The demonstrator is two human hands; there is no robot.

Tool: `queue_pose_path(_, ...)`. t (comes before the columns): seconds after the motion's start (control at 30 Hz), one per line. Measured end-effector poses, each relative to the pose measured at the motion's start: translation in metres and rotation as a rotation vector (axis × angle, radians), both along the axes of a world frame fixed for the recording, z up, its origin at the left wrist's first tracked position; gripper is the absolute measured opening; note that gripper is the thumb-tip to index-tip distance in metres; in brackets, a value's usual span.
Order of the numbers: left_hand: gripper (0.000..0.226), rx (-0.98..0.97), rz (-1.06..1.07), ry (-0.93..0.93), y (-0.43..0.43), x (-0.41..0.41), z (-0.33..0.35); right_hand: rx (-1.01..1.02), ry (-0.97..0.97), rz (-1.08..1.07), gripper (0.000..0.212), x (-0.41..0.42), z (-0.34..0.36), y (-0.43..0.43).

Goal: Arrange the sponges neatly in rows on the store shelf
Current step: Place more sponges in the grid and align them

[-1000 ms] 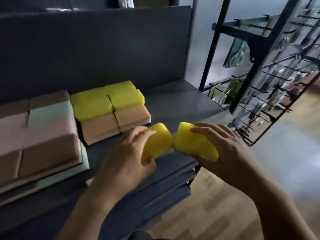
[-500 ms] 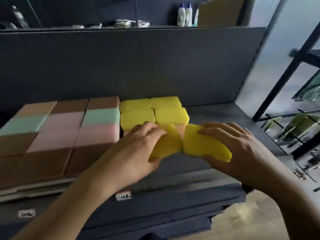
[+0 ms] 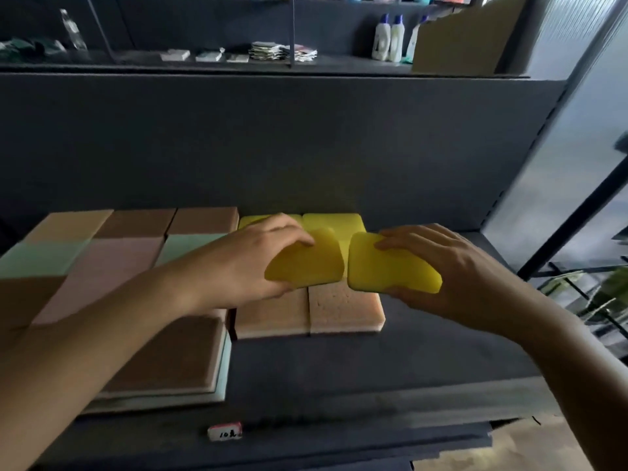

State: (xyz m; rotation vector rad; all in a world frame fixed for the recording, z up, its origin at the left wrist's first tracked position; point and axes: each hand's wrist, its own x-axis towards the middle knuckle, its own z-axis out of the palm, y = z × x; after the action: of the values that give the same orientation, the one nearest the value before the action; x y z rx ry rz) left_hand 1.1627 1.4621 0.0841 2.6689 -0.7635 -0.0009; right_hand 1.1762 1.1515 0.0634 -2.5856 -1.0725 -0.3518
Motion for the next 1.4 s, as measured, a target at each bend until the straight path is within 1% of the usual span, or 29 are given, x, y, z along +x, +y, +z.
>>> queue_pose_path(0.07, 0.061, -0.005, 0.016, -0.011, 0.000, 0.011, 0.000, 0.001, -0.002, 0.030, 0.065, 0.019, 0.000, 0.002)
queue_pose_path(0.23, 0.060, 0.085, 0.075, -0.032, 0.009, 0.039, -0.002, -0.011, 0.045, 0.068, 0.065, 0.063, -0.006, 0.014)
queue_pose_path(0.4, 0.059, 0.075, 0.152, 0.028, 0.021, 0.059, -0.009, -0.013, 0.023, 0.071, 0.062, 0.095, -0.021, 0.026)
queue_pose_path(0.53, 0.060, 0.056, 0.169, 0.032, 0.023, 0.069, -0.016, -0.014, 0.031, 0.078, 0.061, 0.112, -0.029, 0.035)
queue_pose_path(0.73, 0.061, 0.092, 0.178, 0.049, 0.026, 0.078, -0.025, -0.030, 0.015, 0.104, 0.059, 0.122, -0.037, 0.044)
queue_pose_path(0.87, 0.062, 0.152, 0.174, -0.013, 0.023, 0.078, -0.028, -0.009, -0.009, 0.088, 0.050, 0.119, -0.044, 0.047)
queue_pose_path(0.97, 0.068, 0.234, 0.144, -0.114, 0.021, 0.077, -0.033, -0.019, -0.049, 0.043, 0.056, 0.114, -0.049, 0.051)
queue_pose_path(1.1, 0.064, 0.356, 0.133, -0.214, 0.016, 0.076, -0.036, 0.033, -0.152, 0.003, 0.055, 0.110, -0.054, 0.056)
queue_pose_path(1.17, 0.062, 0.347, 0.128, -0.238, 0.014, 0.076, -0.037, 0.052, -0.174, 0.009, 0.053, 0.110, -0.058, 0.057)
queue_pose_path(1.3, 0.060, 0.339, 0.106, -0.223, 0.013, 0.078, -0.039, 0.060, -0.226, 0.027, 0.045, 0.111, -0.061, 0.058)
queue_pose_path(1.4, 0.058, 0.290, 0.086, -0.237, 0.012, 0.079, -0.037, 0.069, -0.259, 0.036, 0.041, 0.113, -0.060, 0.059)
